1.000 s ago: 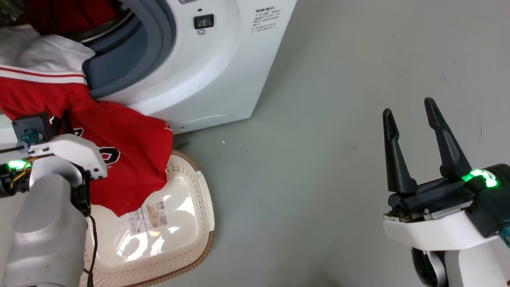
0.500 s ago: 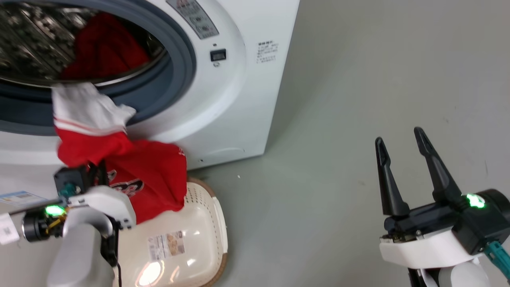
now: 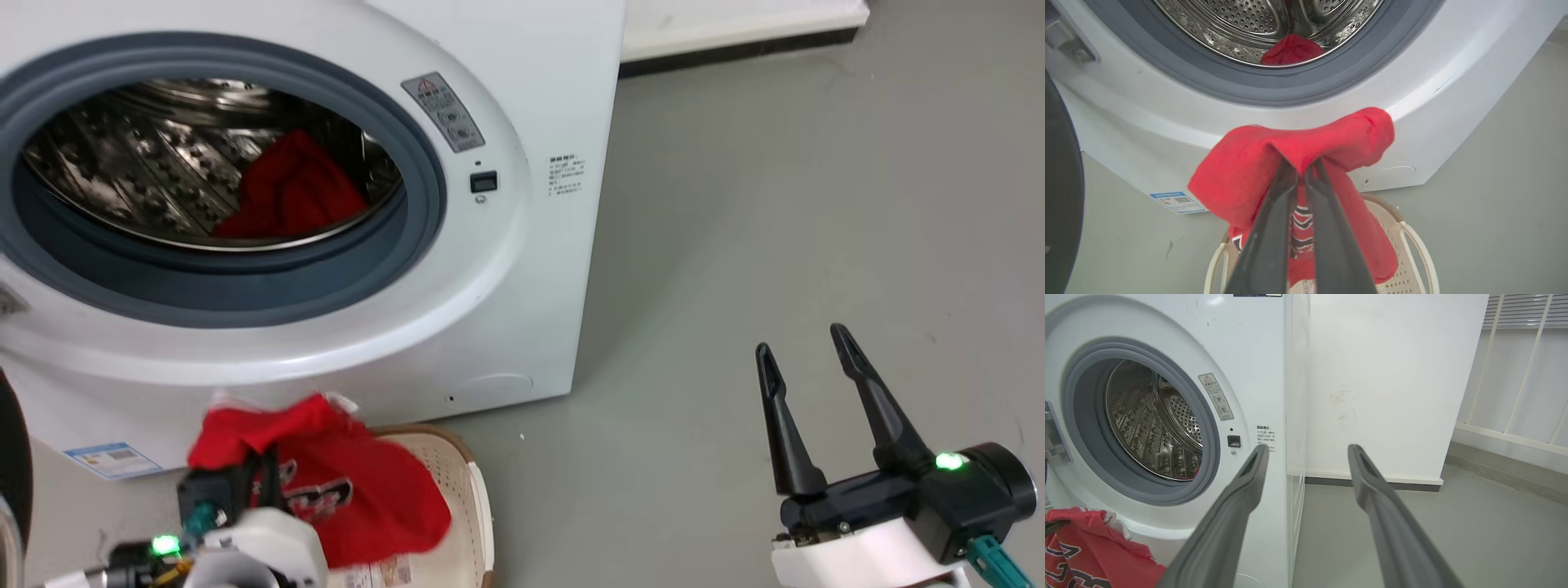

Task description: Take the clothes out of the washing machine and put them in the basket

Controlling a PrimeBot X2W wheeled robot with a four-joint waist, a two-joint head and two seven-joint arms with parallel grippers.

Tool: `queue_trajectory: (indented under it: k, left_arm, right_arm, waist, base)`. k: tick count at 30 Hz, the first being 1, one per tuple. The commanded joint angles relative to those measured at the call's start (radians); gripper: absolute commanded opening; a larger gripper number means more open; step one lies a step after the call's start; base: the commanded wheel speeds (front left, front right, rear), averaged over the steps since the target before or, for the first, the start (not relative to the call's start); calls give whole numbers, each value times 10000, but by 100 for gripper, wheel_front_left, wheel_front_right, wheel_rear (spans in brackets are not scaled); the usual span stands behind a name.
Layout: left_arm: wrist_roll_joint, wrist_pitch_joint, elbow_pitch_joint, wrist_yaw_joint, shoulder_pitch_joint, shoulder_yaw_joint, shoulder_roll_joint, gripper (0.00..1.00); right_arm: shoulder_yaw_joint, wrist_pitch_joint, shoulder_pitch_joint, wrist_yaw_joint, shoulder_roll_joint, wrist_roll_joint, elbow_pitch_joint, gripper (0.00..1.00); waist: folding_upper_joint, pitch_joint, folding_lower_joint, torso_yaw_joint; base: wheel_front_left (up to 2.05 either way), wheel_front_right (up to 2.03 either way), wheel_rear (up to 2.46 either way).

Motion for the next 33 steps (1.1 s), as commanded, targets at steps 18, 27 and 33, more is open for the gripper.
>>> queue_trajectory:
  k: [18, 27, 33]
  left_arm:
    - [147, -27, 1360, -398, -103, -76, -230, 0]
    - [239, -27, 3413, -579, -1788, -164, 208, 0]
    - [397, 7, 4900, -689, -3192, -390, 564, 0]
  right_arm:
    - [251, -26, -573, -7, 3, -72, -246, 100]
    - [455, -26, -1594, -7, 3, 114, -559, 100]
    - [320, -27, -2355, -7, 5, 313, -821, 100]
  waist:
    - [-1, 1046, 1, -113]
    - [-1, 2928, 1, -317]
    - [-1, 4466, 1, -401]
  base:
    - [0, 0, 0]
    - [0, 0, 0]
    - [0, 0, 0]
